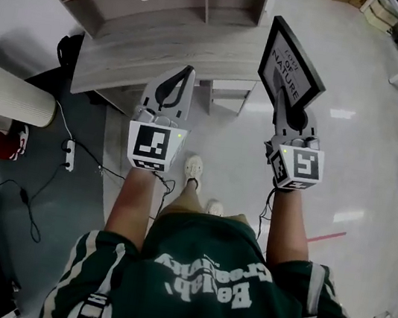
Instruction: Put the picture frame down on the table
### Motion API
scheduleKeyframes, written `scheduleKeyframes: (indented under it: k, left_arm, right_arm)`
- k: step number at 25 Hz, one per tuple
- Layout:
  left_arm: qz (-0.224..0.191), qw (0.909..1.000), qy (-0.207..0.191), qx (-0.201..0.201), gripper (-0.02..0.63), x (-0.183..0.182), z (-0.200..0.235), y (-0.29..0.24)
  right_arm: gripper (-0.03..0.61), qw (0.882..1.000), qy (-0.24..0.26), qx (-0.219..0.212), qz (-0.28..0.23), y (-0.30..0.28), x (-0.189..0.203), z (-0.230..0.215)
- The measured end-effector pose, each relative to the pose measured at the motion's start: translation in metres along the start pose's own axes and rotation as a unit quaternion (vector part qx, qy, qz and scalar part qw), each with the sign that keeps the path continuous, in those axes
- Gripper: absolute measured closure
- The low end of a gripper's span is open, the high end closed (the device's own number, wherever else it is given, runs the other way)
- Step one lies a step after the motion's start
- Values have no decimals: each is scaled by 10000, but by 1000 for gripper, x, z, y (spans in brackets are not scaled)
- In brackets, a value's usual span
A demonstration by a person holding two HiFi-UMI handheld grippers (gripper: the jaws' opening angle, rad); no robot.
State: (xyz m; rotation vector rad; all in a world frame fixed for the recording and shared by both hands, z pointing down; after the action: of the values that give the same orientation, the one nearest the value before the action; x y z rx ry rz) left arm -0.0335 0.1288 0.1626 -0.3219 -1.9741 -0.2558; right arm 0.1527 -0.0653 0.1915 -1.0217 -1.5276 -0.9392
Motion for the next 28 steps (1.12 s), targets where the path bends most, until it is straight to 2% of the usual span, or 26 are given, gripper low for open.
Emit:
scheduleKeyframes:
  k: [4, 9, 13, 18, 20, 22, 26, 28]
  left_arm:
    - [-122, 9999, -109, 19, 595, 32, 53, -79]
    - [-129, 9998, -107, 142, 595, 92, 119, -168]
    - [-197, 9992, -98, 320, 595, 134, 152, -222]
    - [-228, 9989, 108, 397, 595, 182, 177, -273]
    - [-234, 9983, 314, 423, 595, 209, 188, -294]
    - [-189, 9981, 332, 476, 595, 241, 196, -317]
    - [-229, 9983, 376, 381, 595, 292, 181, -372]
    - [-90, 9983, 461, 347, 595, 312, 167, -403]
  right_arm:
    - [540, 9998, 118, 135, 57, -94, 9, -16]
    - [540, 9993, 273, 245, 99, -210, 36, -30]
    - [540, 9989, 296, 319, 194, -281, 62, -35]
    - [540, 9986, 225, 398, 259, -345, 94, -47]
    - [540, 9981, 160, 495, 342, -374, 114, -55]
    - [540, 9981, 113, 509, 336, -403, 138, -66]
    - [540, 9977, -5, 520, 442, -446, 183, -116]
    - [540, 9987, -1, 407, 315, -465, 204, -148]
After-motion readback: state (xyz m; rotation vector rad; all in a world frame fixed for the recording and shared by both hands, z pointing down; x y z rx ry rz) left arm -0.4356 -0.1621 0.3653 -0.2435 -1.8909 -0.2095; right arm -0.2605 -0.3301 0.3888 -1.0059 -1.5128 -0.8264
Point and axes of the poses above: the fingertips, and each gripper's own axes: y backward along the fingers, z to its left, x out of its underside, the point moved 10 cm from there along y, backward along the fingers, and after that the axes turned 11 degrees about -y, right-handed, at the moved point
